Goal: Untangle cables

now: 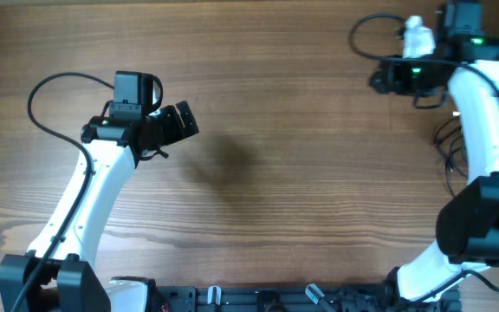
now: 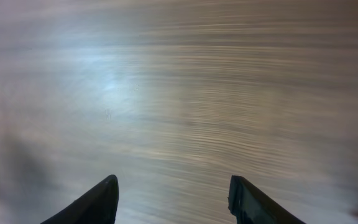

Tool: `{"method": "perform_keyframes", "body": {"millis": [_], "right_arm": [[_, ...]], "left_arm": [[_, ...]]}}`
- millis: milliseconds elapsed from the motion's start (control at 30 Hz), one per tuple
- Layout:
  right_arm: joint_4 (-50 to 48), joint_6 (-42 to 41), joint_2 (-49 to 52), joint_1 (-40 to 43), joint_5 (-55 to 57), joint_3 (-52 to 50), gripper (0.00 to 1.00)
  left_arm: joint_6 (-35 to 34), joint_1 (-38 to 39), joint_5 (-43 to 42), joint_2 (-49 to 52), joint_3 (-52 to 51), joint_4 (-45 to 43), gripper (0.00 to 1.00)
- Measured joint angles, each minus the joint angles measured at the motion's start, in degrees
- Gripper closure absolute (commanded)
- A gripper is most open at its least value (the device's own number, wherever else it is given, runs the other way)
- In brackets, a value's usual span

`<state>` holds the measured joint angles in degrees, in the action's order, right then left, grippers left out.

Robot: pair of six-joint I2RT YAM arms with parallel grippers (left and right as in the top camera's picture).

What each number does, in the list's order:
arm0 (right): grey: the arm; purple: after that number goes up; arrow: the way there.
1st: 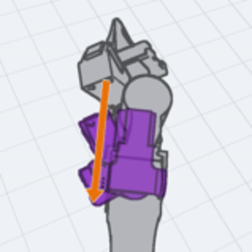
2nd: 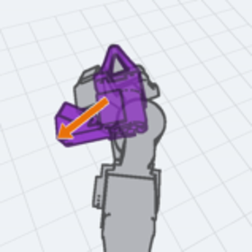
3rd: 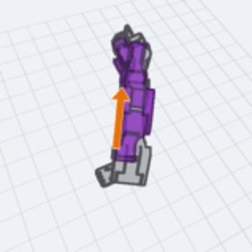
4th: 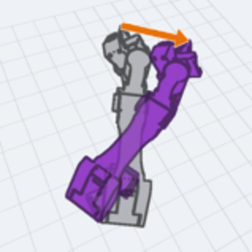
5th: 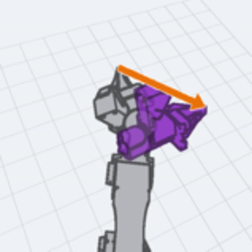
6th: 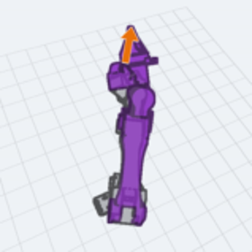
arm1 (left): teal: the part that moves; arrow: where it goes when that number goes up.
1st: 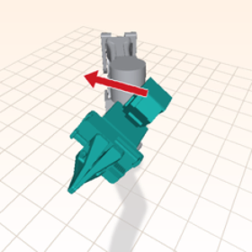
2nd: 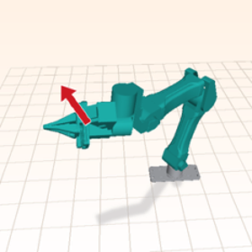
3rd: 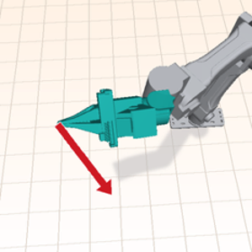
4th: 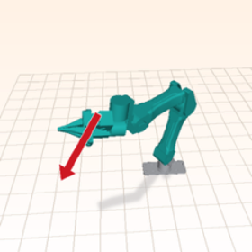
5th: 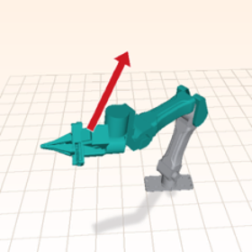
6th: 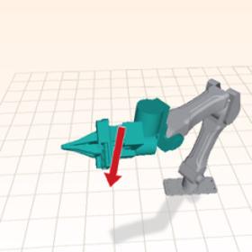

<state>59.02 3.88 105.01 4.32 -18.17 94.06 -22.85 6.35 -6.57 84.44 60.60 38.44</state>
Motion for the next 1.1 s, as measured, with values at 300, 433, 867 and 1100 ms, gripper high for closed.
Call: {"method": "perform_keyframes", "body": {"millis": [300, 433, 867, 1100], "right_arm": [[2.4, 0.9, 0.0, -11.1, -0.5, 0.0, 0.0], [5.9, 0.2, 0.0, -11.0, -0.7, 0.0, 0.0], [10.0, -2.8, -5.3, -10.9, 2.8, -1.5, 0.0], [-2.5, -3.5, -22.8, -10.9, 4.7, -13.4, 0.0]], "left_arm": [[5.4, 1.2, 1.0, 0.0, 0.0, 3.1, 0.0], [5.2, 1.2, 3.5, 0.0, 0.0, 10.7, 0.0], [5.0, 1.2, 5.0, -4.0, 0.0, 19.1, 0.0], [5.2, 3.1, 5.2, -23.2, -7.5, 12.7, 0.0]]}}
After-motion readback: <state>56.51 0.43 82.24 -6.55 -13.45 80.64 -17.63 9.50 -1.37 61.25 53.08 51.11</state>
